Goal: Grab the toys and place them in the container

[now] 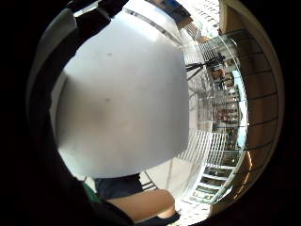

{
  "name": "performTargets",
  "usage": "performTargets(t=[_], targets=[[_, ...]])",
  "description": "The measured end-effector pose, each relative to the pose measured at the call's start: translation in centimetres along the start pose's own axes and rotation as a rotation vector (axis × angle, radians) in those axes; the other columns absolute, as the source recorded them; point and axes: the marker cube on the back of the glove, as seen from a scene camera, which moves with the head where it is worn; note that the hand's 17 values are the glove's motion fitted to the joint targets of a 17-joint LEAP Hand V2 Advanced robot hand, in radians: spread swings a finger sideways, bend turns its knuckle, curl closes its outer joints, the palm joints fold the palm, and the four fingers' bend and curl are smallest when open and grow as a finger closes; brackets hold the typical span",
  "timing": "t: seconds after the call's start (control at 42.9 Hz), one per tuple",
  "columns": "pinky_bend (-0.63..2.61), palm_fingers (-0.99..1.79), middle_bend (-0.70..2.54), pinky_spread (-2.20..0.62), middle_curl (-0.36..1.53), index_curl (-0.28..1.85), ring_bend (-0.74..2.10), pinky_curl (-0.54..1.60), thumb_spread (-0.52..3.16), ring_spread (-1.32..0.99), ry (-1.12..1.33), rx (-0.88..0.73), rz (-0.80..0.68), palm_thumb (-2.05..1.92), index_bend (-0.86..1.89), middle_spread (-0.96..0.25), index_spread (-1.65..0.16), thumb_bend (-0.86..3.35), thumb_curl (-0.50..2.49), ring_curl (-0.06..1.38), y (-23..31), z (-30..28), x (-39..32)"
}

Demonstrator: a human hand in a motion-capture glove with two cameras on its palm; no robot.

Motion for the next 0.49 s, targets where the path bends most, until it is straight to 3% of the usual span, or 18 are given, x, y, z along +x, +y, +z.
performTargets(t=[0.07,0.49], targets=[[1.01,-0.07,0.23,-0.04,0.44,0.60,0.38,0.28,1.31,-0.15,0.044,0.093,-0.098,-0.04,0.16,-0.09,-0.34,-0.03,0.28,0.28,0.1,1.4,2.7],[0.84,-0.02,0.22,-0.03,0.44,0.53,0.32,0.26,1.33,-0.17,0.005,0.038,0.011,-0.03,0.18,-0.09,-0.34,-0.03,0.25,0.28,2.9,6.0,11.4]])
